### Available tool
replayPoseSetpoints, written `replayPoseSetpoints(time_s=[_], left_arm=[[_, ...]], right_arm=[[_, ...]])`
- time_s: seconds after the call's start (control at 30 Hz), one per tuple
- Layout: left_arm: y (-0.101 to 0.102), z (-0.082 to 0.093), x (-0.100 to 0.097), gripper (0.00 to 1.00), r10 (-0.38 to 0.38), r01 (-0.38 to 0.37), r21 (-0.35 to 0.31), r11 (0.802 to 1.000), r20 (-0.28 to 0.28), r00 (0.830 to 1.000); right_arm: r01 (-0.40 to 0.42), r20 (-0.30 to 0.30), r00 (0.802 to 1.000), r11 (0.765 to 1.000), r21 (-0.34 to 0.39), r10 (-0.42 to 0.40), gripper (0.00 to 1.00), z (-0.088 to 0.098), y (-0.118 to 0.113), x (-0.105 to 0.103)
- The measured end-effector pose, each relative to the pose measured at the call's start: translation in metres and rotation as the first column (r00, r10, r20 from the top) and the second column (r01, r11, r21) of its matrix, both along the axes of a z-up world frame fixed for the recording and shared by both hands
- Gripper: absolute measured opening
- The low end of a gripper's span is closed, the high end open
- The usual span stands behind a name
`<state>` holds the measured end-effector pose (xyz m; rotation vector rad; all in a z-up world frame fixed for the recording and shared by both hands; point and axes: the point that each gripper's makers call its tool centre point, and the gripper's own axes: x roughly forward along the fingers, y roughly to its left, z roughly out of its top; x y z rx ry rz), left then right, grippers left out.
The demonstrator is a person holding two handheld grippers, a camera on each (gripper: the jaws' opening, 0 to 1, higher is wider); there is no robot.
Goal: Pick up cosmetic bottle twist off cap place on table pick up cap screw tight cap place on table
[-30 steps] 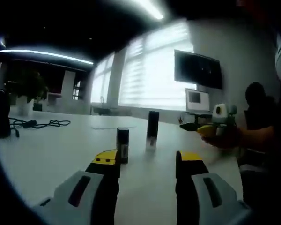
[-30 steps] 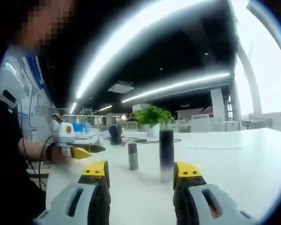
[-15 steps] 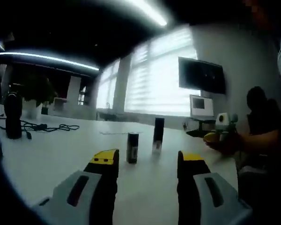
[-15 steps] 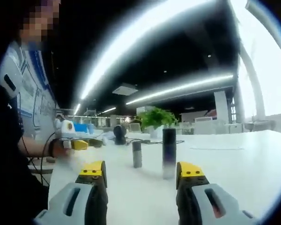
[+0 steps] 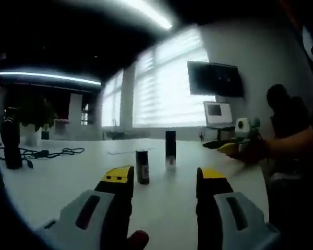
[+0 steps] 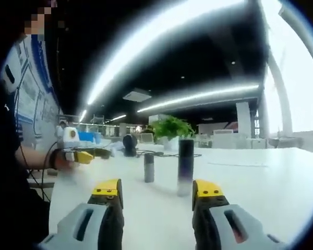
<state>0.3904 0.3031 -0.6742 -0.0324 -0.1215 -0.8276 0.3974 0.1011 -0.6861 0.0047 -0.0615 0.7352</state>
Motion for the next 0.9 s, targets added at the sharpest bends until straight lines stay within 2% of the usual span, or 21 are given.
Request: replayPoseSetpoints(time_s=[0.4, 0.57, 0.77, 0.9], left_arm=[[0.002, -0.006, 0.007, 0.35, 0.027, -0.027, 0.014, 1.000, -0.029, 0.999], [0.005, -0.010, 0.008, 0.31, 0.064, -0.063, 0.021, 0.998, -0.061, 0.996], [0.006, -0.010, 0.009, 0.31, 0.078, -0.077, 0.024, 0.997, -0.063, 0.995], [0.003, -0.010, 0.004, 0.31, 0.066, -0.065, 0.036, 0.997, -0.046, 0.997]], right_arm=[[-0.021, 0.003, 1.000, 1.000, 0.016, 0.021, 0.45, 0.002, -0.003, -0.001], [-0.030, 0.012, 0.999, 1.000, 0.009, 0.030, 0.45, 0.003, 0.001, -0.004], [-0.031, 0.009, 0.999, 0.999, 0.009, 0.031, 0.44, 0.002, 0.001, -0.004], [-0.030, 0.008, 1.000, 1.000, 0.008, 0.030, 0.44, 0.001, 0.000, -0.003]])
